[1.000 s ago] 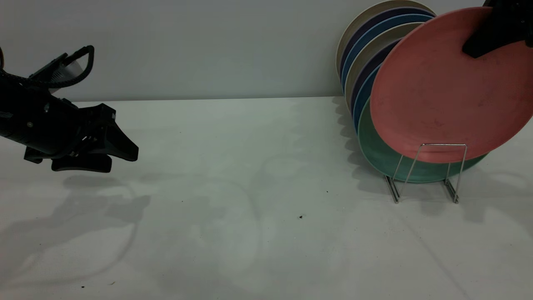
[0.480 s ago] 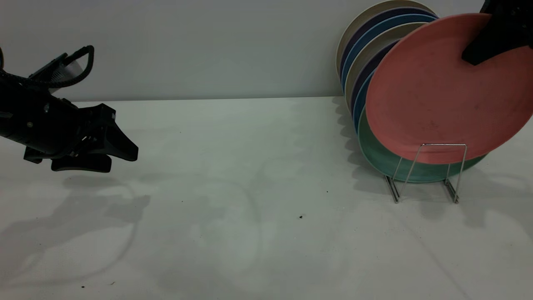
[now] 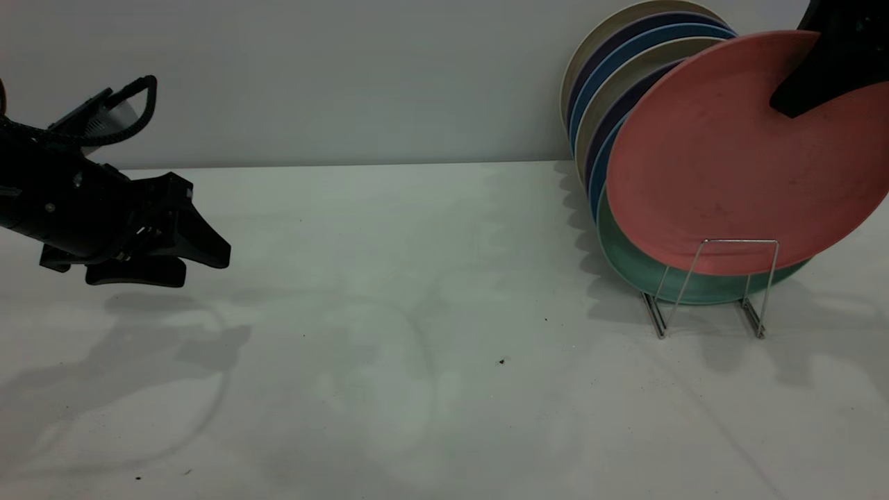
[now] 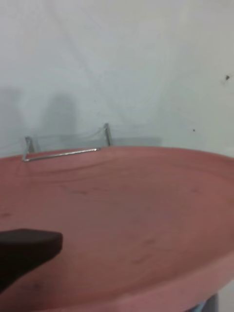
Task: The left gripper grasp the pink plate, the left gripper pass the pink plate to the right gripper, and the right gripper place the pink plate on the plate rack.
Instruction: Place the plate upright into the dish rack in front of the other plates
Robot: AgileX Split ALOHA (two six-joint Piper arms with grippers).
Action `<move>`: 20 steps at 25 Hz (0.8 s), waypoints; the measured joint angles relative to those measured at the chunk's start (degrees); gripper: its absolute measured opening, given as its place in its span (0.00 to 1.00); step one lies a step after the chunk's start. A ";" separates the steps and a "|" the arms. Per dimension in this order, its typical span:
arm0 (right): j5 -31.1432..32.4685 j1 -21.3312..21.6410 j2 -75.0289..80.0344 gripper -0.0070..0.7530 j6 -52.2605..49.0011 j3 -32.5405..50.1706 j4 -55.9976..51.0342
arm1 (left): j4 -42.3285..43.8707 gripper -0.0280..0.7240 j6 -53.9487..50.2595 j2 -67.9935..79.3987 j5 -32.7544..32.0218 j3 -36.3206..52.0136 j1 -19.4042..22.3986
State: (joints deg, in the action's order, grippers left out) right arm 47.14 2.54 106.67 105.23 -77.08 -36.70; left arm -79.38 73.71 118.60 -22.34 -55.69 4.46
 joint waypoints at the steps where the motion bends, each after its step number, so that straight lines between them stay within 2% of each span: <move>1: 0.30 0.00 0.00 0.29 0.00 0.00 0.00 | 0.00 0.77 0.00 0.00 0.00 0.00 0.00; 16: 3.51 0.00 0.00 0.35 -2.09 0.00 0.00 | 0.00 0.77 0.00 0.00 0.00 0.00 0.00; 20: 4.28 0.00 0.00 0.42 -3.31 -0.05 0.00 | 0.00 0.77 0.00 0.00 0.00 0.00 0.00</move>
State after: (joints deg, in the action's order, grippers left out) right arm 51.42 2.54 106.67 101.92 -77.13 -36.70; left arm -79.38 73.71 118.60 -22.34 -55.69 4.46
